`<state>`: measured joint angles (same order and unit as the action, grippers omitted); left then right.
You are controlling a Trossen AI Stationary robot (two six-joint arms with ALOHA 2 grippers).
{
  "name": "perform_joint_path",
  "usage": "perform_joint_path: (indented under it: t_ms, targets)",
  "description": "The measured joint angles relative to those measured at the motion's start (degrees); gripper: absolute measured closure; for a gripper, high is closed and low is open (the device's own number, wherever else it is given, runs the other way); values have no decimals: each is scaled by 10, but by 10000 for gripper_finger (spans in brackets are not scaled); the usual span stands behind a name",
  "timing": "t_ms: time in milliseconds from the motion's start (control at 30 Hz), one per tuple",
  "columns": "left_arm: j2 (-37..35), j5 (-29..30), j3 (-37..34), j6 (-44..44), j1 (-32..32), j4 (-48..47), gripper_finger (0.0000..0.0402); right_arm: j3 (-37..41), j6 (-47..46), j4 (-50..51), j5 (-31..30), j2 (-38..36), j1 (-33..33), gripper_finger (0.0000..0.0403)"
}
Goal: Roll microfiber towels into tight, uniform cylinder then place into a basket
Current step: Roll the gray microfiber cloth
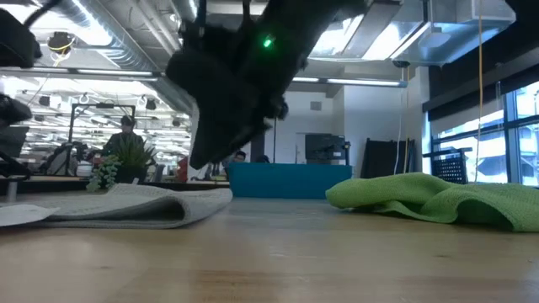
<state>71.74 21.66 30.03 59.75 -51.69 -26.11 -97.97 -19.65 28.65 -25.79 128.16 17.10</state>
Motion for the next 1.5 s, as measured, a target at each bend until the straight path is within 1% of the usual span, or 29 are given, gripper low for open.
perform_joint_path:
  t_ms: [67, 167, 333, 500, 600, 667, 867, 933, 1000, 1067, 1133, 1167, 1200, 1300, 1500]
  targets:
    - [-12, 1, 8, 8, -9, -24, 315, 0, 58, 0, 1, -2, 18, 222]
    - [-27, 9, 20, 13, -20, -25, 315, 0, 113, -19, 5, -2, 41, 222]
    - [-31, 30, 31, 14, -33, -25, 315, 0, 188, -16, 46, 2, 64, 222]
    - [-31, 37, 31, 16, -35, -22, 315, 0, 199, -23, 53, 7, 67, 222]
    - [-31, 41, 31, 16, -35, -21, 315, 0, 201, -24, 84, 21, 54, 222]
    - [-31, 41, 31, 16, -35, -21, 315, 0, 202, -47, 98, 33, 47, 222]
    - [-31, 43, 31, 16, -35, -15, 315, -2, 210, -53, 81, 51, 37, 225]
    - [-31, 43, 31, 16, -35, -15, 315, -2, 192, -50, 84, 51, 36, 239]
    - [-31, 43, 31, 16, -35, -15, 315, -2, 170, -45, 84, 51, 35, 267]
    - [-31, 43, 31, 16, -35, -15, 315, -2, 158, -45, 92, 52, 35, 310]
    - [-31, 43, 31, 16, -35, -15, 315, -2, 150, -45, 108, 52, 36, 365]
    - [-31, 43, 31, 16, -35, -15, 315, -2, 143, -45, 116, 52, 36, 382]
    - [-31, 43, 32, 16, -35, -15, 315, -2, 135, -45, 125, 52, 37, 387]
    - [-31, 43, 32, 16, -35, -14, 315, -17, 111, -30, 137, 53, 38, 387]
    - [-31, 45, 32, 16, -35, -11, 315, -103, 104, 38, 140, 54, 41, 395]
